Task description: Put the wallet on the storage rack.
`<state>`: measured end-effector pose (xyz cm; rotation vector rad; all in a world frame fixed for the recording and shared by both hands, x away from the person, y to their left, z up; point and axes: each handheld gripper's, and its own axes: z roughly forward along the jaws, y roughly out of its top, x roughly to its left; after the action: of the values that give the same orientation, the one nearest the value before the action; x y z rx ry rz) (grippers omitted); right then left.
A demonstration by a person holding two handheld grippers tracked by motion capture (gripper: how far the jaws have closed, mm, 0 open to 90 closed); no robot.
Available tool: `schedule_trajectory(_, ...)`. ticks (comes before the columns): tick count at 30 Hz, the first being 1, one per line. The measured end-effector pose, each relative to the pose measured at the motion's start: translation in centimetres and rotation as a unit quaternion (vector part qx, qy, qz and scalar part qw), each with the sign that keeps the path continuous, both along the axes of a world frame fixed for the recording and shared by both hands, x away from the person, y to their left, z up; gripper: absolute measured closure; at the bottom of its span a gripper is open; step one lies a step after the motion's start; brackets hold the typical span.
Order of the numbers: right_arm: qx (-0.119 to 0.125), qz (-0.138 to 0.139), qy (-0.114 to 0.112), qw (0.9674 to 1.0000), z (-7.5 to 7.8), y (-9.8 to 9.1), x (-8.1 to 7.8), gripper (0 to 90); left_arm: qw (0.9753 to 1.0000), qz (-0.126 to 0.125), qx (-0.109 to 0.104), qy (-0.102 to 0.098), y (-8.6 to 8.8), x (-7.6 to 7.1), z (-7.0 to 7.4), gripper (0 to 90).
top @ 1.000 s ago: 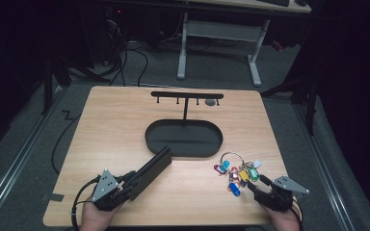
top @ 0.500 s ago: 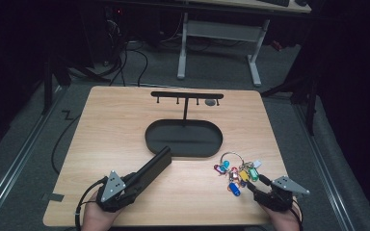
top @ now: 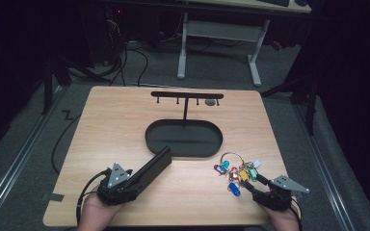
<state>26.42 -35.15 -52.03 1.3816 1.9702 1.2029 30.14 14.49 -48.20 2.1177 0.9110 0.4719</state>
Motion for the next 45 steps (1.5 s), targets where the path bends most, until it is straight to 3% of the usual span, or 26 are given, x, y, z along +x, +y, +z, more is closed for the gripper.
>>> schedule_trajectory(2,-0.002,0.01,0.001,0.9999,-0.1,0.2,0.3,38.6,0.9997,0.001,0.025,0.0,-0.1,0.1,0.2,38.2)
schedule_trajectory(8,0.0,0.015,0.002,0.9999,0.0,0.3,0.3,38.6,0.9983,-0.017,0.055,0.007,-0.9,0.1,0.7,36.9)
schedule_trajectory(11,0.002,0.013,0.002,0.9999,0.0,0.2,0.3,38.6,0.9964,-0.03,0.079,0.01,-1.7,0.3,1.4,36.0)
schedule_trajectory(13,0.004,0.011,0.004,0.9999,0.0,0.2,0.3,38.6,0.9961,-0.028,0.079,0.027,-2.0,0.6,1.6,36.2)
schedule_trajectory(20,0.008,0.009,0.006,0.9999,-0.1,0.2,0.1,38.6,0.9934,-0.026,0.1,0.049,-2.5,1.6,2.6,35.7)
schedule_trajectory(22,0.004,0.01,0.005,0.9999,-0.1,0.1,0.1,38.6,0.9937,-0.032,0.094,0.053,-2.5,1.9,3.0,42.8)
schedule_trajectory(24,0.007,0.007,0.006,0.9999,-0.1,0.1,0.1,38.6,0.993,-0.038,0.089,0.068,-2.5,2.4,3.4,43.7)
schedule_trajectory(28,0.008,0.005,0.008,0.9999,-0.1,0.0,0.0,38.6,0.9885,-0.053,0.115,0.083,-3.1,3.0,4.2,48.0)
schedule_trajectory(34,0.007,0.006,0.011,0.9999,-0.3,0.0,0.1,38.7,0.982,-0.054,0.153,0.097,-4.3,3.9,5.2,47.9)
schedule_trajectory(35,0.007,0.006,0.011,0.9999,-0.3,0.0,0.1,38.7,0.982,-0.054,0.153,0.097,-4.3,3.9,5.2,47.9)
schedule_trajectory(37,0.008,0.006,0.012,0.9999,-0.3,0.0,0.1,38.6,0.9777,-0.059,0.175,0.1,-4.9,4.1,5.5,47.7)
schedule_trajectory(45,0.01,0.005,0.013,0.9999,-0.3,0.0,0.1,38.6,0.9698,-0.072,0.204,0.112,-6.2,4.4,6.1,50.3)
